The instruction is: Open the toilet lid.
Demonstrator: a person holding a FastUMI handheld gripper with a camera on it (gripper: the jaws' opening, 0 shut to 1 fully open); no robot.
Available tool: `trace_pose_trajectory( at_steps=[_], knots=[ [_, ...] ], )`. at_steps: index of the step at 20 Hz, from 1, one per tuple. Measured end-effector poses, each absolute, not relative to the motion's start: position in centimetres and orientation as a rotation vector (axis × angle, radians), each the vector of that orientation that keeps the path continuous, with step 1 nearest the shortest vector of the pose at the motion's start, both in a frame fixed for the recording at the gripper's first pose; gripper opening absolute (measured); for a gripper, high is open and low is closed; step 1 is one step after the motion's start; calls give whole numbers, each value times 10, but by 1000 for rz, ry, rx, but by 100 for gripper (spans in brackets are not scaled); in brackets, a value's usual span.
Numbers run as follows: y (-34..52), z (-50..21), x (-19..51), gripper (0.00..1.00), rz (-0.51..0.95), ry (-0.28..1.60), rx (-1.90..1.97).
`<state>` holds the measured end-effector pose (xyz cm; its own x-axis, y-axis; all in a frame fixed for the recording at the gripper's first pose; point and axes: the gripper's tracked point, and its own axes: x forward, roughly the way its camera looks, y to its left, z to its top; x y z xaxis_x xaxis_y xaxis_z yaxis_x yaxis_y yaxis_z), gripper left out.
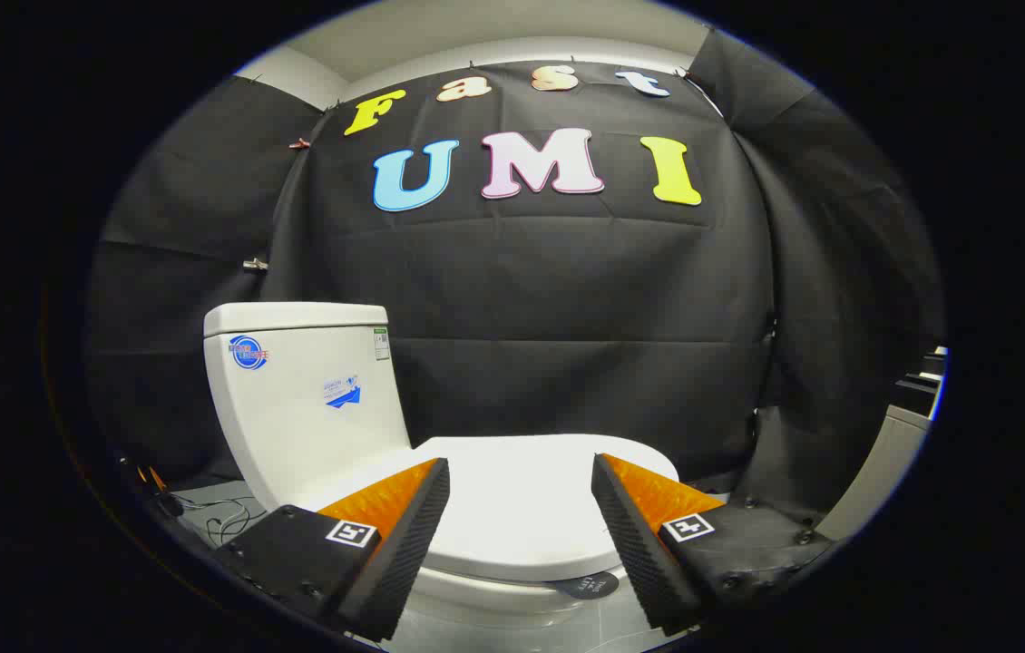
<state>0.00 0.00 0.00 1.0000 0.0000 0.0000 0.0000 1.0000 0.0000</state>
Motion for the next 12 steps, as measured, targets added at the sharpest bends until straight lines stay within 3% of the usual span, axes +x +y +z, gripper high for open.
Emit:
trace_pose_trajectory(
  at_steps=[12],
  knots=[
    [1,-4,0,98,4,13,1]
  ],
)
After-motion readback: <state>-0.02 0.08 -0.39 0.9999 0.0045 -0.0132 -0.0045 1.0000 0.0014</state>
